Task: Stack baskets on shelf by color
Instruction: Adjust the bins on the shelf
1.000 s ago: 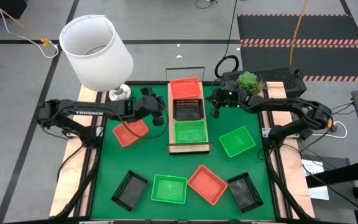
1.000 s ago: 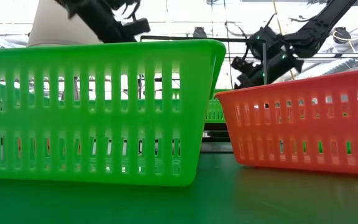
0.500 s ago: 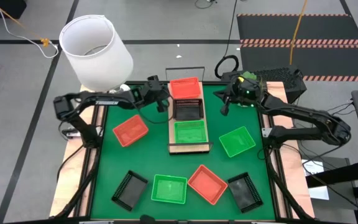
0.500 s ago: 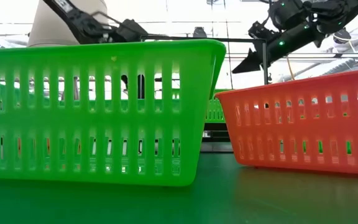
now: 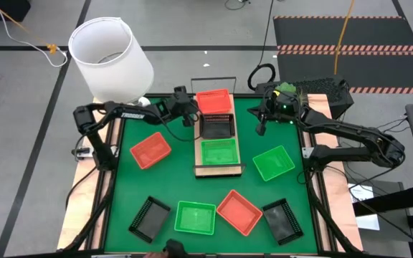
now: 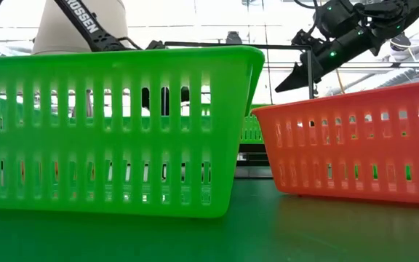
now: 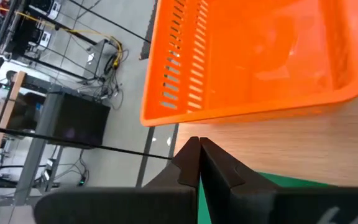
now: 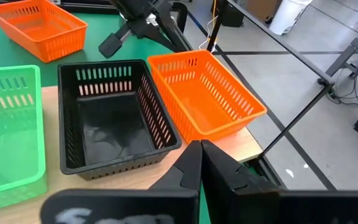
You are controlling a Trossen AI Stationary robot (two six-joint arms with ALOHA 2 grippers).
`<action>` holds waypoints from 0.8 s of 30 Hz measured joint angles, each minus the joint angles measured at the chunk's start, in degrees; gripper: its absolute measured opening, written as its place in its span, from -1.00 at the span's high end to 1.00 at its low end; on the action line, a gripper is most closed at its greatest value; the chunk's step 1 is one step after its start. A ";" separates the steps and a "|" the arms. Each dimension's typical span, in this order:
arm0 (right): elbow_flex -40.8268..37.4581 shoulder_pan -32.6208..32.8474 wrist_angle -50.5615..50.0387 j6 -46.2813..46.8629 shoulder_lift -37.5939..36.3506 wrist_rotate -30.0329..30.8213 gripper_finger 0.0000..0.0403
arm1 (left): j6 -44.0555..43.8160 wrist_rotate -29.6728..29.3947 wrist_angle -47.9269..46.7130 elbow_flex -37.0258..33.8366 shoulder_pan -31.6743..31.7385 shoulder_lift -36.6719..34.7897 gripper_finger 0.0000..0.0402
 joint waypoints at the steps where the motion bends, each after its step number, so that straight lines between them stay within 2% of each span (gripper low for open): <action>1: 0.00 0.00 0.00 -0.02 0.00 0.00 1.00 | 0.08 0.02 0.01 0.00 0.28 -0.01 0.93; 4: 0.00 0.00 0.02 -0.02 0.01 0.00 1.00 | 0.37 0.73 0.01 0.00 1.25 -0.01 0.95; 10: 0.00 0.00 0.06 0.24 0.01 -0.01 1.00 | 1.26 6.34 1.34 0.03 2.56 -0.01 0.96; 24: 0.00 0.00 0.29 0.39 0.00 -0.02 1.00 | 3.23 7.99 3.06 0.07 2.81 -0.01 0.95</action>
